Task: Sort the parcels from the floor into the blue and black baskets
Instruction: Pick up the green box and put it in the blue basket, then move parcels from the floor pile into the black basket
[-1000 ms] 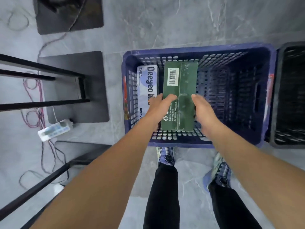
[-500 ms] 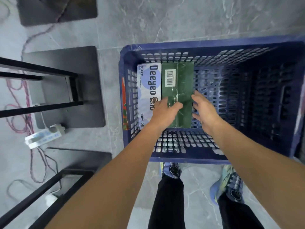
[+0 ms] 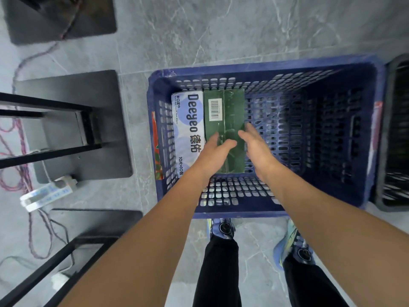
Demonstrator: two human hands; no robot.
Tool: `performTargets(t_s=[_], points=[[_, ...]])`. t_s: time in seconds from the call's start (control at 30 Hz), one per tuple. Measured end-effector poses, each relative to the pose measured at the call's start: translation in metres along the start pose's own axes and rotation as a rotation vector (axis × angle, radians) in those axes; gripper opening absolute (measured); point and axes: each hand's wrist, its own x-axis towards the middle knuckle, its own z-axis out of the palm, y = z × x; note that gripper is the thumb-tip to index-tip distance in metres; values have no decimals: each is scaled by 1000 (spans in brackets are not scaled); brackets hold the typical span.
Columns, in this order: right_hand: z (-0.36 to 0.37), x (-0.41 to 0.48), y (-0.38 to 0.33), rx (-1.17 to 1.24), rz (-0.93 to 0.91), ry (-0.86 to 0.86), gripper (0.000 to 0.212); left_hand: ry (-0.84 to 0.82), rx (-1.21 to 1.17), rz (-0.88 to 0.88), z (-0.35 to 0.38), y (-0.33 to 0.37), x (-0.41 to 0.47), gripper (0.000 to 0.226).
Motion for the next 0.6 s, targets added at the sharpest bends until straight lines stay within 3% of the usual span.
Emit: performTargets(t_s=[0.27,0.6], points=[[-44,-87,-67,125,-140,47,63,27,-65,86,21,65,-77,77],[-166,-297,-183,237,-367,138,58,-26,-106,274,106,197,-273,71]])
